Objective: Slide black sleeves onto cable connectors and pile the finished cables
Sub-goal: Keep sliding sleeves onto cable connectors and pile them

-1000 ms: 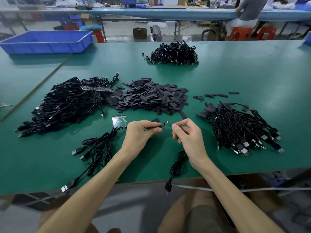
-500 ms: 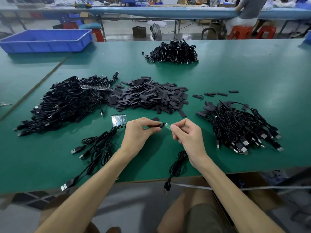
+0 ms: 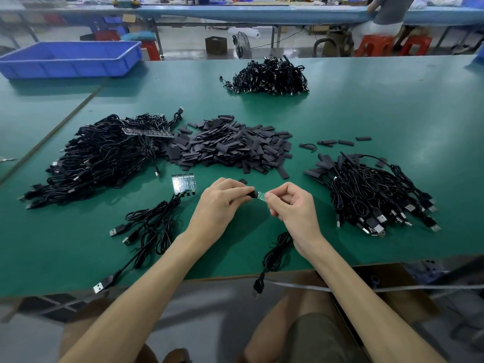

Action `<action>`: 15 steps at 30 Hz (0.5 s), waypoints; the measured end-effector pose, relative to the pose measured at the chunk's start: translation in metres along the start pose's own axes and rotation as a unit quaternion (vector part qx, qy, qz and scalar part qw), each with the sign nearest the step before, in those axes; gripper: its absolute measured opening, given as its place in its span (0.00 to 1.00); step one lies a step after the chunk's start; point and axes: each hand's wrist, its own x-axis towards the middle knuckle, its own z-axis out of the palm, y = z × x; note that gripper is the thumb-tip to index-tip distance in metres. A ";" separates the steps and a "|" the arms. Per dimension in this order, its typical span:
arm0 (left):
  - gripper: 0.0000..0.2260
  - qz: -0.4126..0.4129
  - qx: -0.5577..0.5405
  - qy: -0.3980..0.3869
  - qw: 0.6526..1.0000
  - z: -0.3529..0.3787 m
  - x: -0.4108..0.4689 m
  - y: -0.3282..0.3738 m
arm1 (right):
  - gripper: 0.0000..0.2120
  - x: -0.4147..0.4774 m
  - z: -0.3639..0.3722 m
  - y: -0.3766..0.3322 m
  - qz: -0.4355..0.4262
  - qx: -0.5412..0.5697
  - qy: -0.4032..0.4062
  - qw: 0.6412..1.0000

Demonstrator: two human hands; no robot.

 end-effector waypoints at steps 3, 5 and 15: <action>0.10 0.019 0.017 -0.005 1.000 0.001 0.000 0.001 | 0.06 0.000 0.000 -0.001 0.002 -0.007 -0.012 1.000; 0.10 0.035 0.025 -0.014 0.999 0.003 0.000 0.001 | 0.06 0.000 0.000 -0.001 0.004 -0.013 -0.022 1.000; 0.08 0.004 -0.029 -0.083 0.996 0.004 0.000 -0.001 | 0.09 0.001 0.002 0.001 0.009 0.011 -0.024 1.000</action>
